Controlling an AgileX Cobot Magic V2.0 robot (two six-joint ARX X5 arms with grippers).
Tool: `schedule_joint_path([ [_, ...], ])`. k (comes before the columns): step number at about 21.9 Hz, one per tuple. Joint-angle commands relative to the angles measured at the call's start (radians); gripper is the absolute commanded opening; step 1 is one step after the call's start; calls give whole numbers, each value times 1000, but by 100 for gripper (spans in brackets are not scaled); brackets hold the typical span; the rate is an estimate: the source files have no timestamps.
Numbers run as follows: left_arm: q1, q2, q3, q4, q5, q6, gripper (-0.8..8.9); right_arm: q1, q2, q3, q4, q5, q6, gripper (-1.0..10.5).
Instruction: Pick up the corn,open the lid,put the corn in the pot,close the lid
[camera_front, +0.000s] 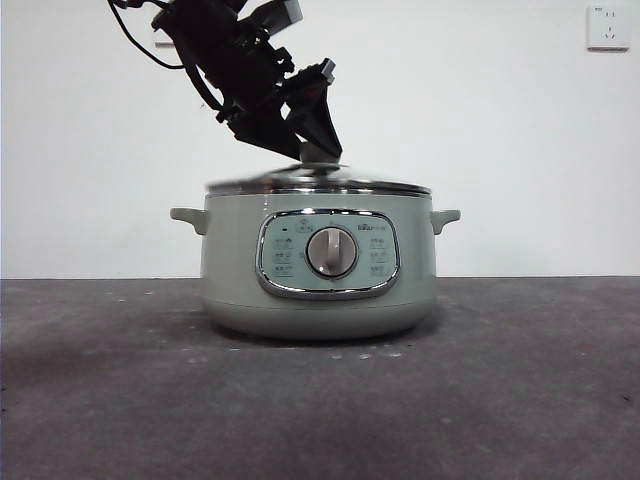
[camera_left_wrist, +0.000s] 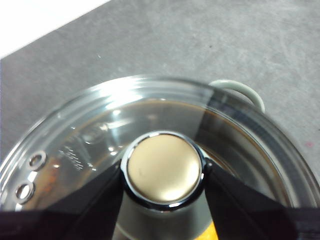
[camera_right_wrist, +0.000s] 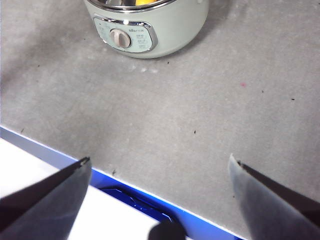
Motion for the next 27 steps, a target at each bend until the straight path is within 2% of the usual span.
schedule_joint_path([
  [1, -14, 38, 2, -3, 11, -1, -8, 2, -2, -10, -26, 1, 10, 464],
  [4, -14, 37, 2, -8, 12, -2, 0, 2, -2, -10, -26, 1, 9, 464],
  [8, -6, 37, 2, -98, 12, -1, 14, 2, -2, -10, -26, 1, 7, 464],
  [9, -6, 37, 2, -109, 15, -2, 66, 2, -2, -10, -26, 1, 7, 464],
  [12, -5, 37, 2, -129, 19, -2, 326, 2, -2, -10, -26, 1, 7, 464],
  [14, -5, 37, 2, -128, 18, -2, 381, 2, -2, -10, -26, 1, 8, 464],
  [19, -2, 31, 66, -169, 17, -2, 382, 2, -2, -10, -26, 1, 8, 464],
  [27, 3, -12, 335, -445, 19, -3, 382, 2, -2, -10, -26, 1, 7, 464],
])
